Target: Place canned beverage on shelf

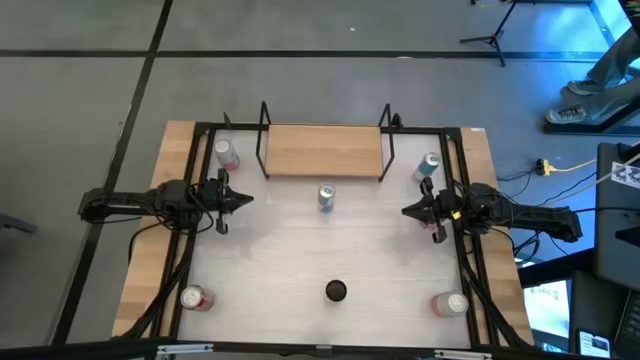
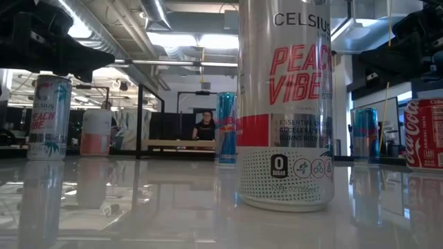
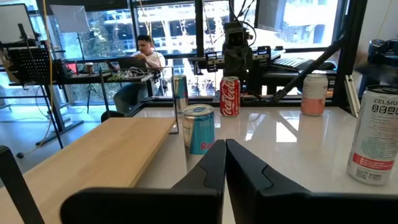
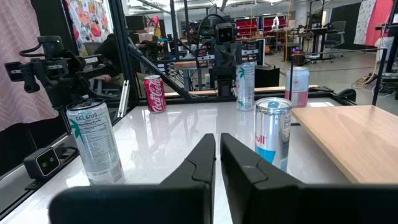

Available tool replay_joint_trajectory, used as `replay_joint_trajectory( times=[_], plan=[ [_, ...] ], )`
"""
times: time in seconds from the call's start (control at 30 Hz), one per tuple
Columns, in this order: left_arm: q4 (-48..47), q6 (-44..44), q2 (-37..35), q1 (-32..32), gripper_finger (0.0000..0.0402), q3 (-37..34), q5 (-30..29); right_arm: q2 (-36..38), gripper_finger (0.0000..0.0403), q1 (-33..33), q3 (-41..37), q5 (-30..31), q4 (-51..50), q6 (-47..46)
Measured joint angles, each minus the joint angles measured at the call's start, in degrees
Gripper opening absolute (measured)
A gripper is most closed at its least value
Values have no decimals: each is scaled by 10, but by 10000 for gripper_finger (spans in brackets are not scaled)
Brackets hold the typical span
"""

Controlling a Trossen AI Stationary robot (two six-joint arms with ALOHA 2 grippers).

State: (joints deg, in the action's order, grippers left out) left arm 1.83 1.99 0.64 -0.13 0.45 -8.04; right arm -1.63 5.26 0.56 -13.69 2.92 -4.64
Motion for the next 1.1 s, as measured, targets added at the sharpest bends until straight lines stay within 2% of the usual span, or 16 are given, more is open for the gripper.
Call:
replay_joint_trajectory(
  times=[1.1],
  plan=[
    [3, 0, 0, 0, 7, 0, 0, 0, 21, 0, 0, 6, 2, -9]
  ],
)
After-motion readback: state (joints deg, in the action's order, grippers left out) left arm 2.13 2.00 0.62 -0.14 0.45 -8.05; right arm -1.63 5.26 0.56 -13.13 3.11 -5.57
